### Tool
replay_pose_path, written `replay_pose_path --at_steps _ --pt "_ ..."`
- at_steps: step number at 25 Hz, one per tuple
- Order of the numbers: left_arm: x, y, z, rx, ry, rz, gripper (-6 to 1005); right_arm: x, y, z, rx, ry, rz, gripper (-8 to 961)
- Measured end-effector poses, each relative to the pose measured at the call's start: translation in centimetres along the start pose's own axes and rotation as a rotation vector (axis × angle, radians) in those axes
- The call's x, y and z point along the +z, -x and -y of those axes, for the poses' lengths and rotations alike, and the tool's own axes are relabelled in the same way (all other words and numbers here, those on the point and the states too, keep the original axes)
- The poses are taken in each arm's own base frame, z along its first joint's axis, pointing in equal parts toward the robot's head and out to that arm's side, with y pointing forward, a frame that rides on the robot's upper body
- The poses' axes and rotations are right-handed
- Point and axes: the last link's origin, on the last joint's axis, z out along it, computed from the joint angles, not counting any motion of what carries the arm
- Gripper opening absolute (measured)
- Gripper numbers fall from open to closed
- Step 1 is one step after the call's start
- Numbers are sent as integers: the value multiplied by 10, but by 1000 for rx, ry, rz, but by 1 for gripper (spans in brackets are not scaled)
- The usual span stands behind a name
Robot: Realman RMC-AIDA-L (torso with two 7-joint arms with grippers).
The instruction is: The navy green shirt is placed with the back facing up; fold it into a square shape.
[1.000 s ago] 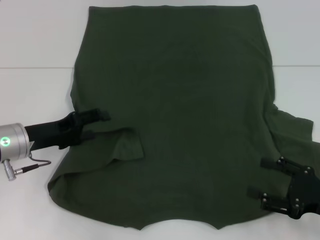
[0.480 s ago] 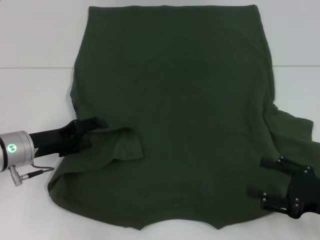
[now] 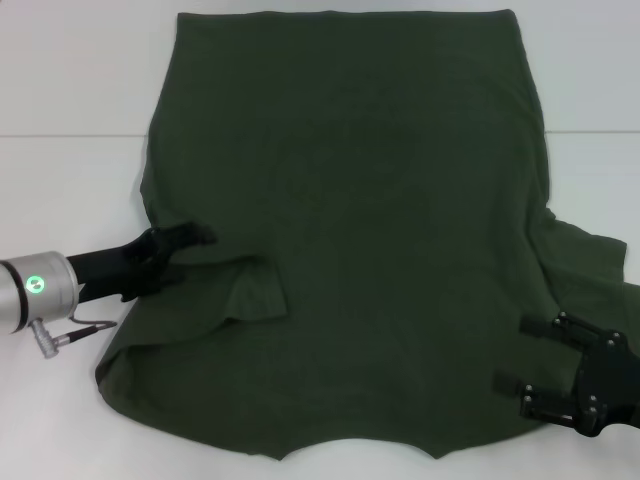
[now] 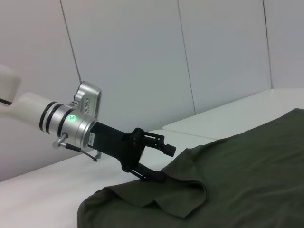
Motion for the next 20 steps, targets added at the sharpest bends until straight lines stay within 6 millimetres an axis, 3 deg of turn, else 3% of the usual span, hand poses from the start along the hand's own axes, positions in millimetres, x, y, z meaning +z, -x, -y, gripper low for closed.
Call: replay_pose_path --at_steps 6,12,20 --pt "11 -4 -11 13 8 -23 879 0 0 0 -1 0 0 900" --pt "21 -7 -37 19 155 -129 878 0 0 0 -3 -1 0 901" --pt "32 6 -56 134 269 -159 878 -1 0 0 -2 -2 2 900"
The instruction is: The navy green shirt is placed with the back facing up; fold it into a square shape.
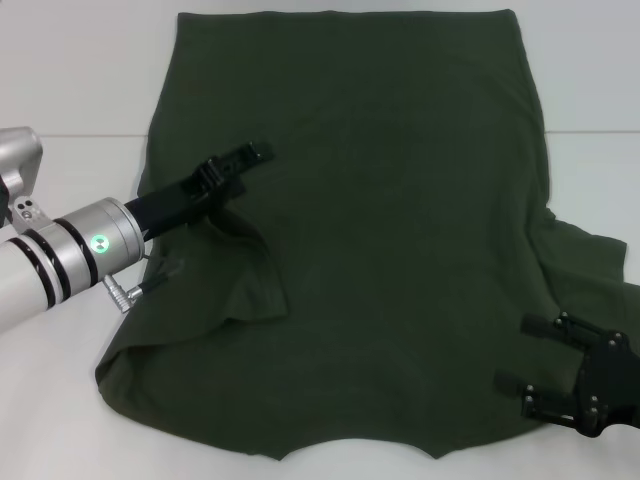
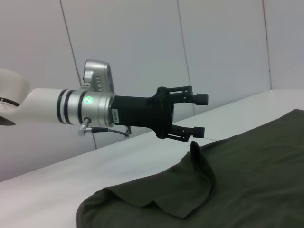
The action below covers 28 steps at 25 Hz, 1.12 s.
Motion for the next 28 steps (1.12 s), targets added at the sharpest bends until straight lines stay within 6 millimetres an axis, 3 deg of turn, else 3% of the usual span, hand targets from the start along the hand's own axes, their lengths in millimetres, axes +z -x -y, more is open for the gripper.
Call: replay_pose_path --at_steps 8,14,20,28 --pt "-32 1 11 -34 34 7 879 -1 0 0 3 -5 3 900" --pt "-53 1 34 -90 -49 -39 879 0 1 1 -1 -7 5 901" --pt "-28 9 43 -103 -160 -64 879 2 2 1 -5 1 3 901" --pt "21 19 15 -4 -120 -48 876 2 0 -1 4 7 2 900"
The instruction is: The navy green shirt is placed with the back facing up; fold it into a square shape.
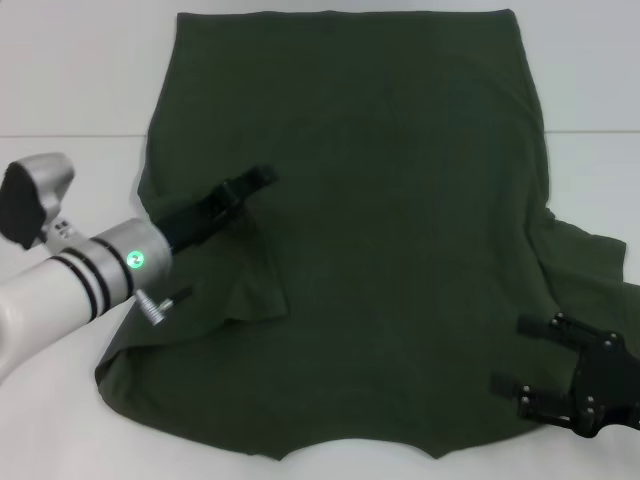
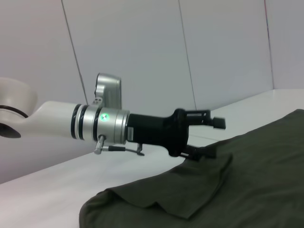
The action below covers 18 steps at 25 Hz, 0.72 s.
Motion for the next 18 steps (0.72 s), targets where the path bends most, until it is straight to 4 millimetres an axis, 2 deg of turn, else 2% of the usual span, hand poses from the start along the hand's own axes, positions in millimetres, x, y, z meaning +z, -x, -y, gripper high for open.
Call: replay_pose_path --at_steps 5,8,10,12,18 --pt "-4 1 -14 48 109 17 874 -3 -2 0 5 -9 1 899" --pt "-25 -1 -17 145 215 28 874 -6 -2 1 5 -24 2 899" --pt "-43 0 -21 241 304 33 874 -10 -1 4 8 -50 10 899" --pt "-72 5 -24 366 418 37 875 -15 -1 7 22 -83 22 899" --pt "-137 21 -23 672 601 71 877 -39 10 25 153 -197 44 898"
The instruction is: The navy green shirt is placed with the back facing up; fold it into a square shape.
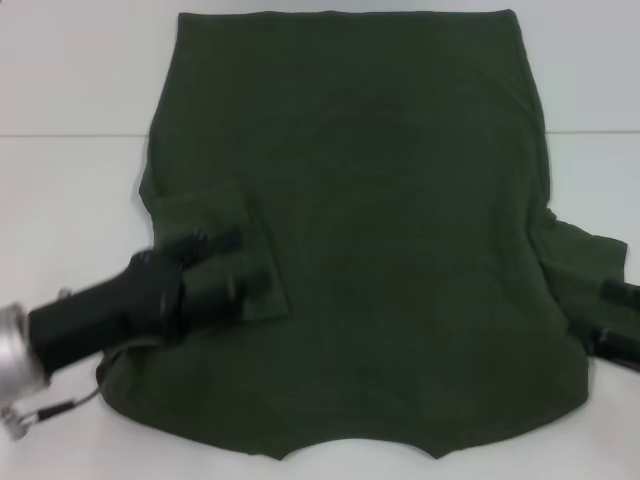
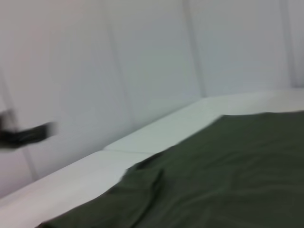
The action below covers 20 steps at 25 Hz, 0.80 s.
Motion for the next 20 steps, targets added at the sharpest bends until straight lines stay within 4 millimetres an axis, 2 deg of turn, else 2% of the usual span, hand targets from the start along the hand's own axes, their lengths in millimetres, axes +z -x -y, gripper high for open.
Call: replay_pose_path --at_steps 4,7,13,16,20 --pt "-11 13 -8 101 33 98 880 -18 20 21 166 -93 -44 898" --pt "-11 24 -8 122 55 203 883 -34 36 37 305 -177 -110 898" --pt "-10 27 -7 143 66 235 884 -54 70 64 563 -337 -257 897" --pt "-10 27 -8 145 68 236 884 -53 85 71 631 -361 -299 897" --pt "-10 26 -9 142 75 235 884 -37 94 77 641 -401 -418 896"
